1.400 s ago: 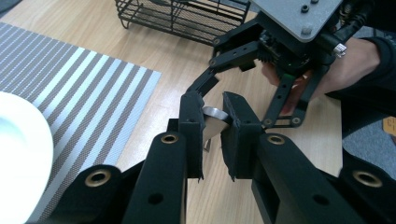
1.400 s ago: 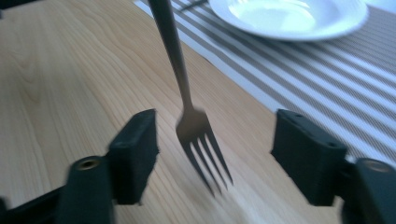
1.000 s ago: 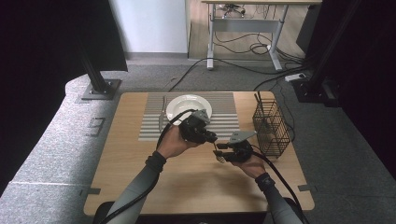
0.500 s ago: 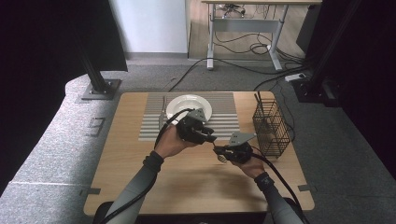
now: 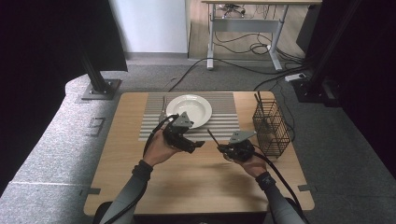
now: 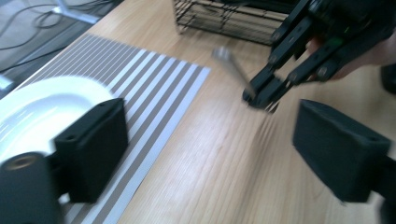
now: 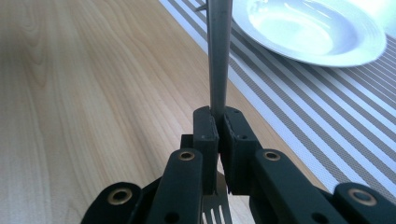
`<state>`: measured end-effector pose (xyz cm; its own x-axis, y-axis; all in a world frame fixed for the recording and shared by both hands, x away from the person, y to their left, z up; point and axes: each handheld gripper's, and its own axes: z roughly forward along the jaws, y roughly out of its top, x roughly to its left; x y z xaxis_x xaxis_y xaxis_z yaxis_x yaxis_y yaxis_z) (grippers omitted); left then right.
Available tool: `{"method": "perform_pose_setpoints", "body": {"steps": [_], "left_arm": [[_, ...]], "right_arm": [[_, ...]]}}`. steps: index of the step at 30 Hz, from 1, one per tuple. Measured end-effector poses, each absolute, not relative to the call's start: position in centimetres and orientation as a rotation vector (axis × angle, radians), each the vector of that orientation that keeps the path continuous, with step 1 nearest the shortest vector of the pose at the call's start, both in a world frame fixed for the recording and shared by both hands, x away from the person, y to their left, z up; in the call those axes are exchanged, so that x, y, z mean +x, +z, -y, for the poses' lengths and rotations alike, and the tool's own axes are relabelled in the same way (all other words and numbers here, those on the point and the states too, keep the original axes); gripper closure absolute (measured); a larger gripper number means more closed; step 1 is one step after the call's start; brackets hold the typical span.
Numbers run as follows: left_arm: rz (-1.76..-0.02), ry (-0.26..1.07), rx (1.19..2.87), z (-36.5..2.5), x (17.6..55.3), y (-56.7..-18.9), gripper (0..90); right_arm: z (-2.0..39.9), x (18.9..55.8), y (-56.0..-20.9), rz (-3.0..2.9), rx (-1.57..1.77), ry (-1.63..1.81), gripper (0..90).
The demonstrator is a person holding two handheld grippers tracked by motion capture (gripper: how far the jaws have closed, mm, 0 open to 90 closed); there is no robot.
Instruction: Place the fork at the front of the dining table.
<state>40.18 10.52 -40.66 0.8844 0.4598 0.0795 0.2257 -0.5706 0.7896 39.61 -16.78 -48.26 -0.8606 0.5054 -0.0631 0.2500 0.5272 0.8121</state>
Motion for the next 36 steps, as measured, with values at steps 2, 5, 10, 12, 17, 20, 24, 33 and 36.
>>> {"method": "perform_pose_setpoints", "body": {"steps": [2,5,10,12,17,20,24,33,36], "left_arm": [[-0.515,0.372,2.189,-11.2,39.7,-41.4,1.3],[-0.548,0.377,2.173,-11.9,39.1,-42.7,0.0],[-0.6,0.379,2.173,-12.8,38.2,-45.2,0.0],[-0.618,0.384,2.173,-13.1,37.7,-46.4,0.0],[-0.661,0.377,2.175,-13.8,36.6,-49.1,0.0],[-0.686,0.371,2.188,-14.2,35.9,-50.9,0.0],[-0.688,0.382,2.25,-14.4,35.2,-52.5,0.0],[-0.697,0.363,2.302,-14.6,34.6,-54.1,0.0],[-0.698,0.348,2.315,-14.6,34.7,-54.6,0.0]], "right_arm": [[16.9,39.8,-48.2,-2.472,0.65,1.245,84.4],[17.0,40.0,-47.9,-2.468,0.667,1.246,84.4],[17.0,40.5,-47.4,-2.456,0.691,1.225,84.4],[17.0,40.8,-47.3,-2.456,0.703,1.215,84.4],[17.1,41.9,-47.0,-2.437,0.748,1.178,84.4],[17.2,43.3,-46.5,-2.414,0.794,1.135,84.5],[17.3,44.4,-46.1,-2.395,0.834,1.109,84.5],[16.7,48.8,-45.7,-2.349,0.973,1.005,84.5],[16.4,50.3,-45.9,-2.342,1.007,0.973,84.5]]}}
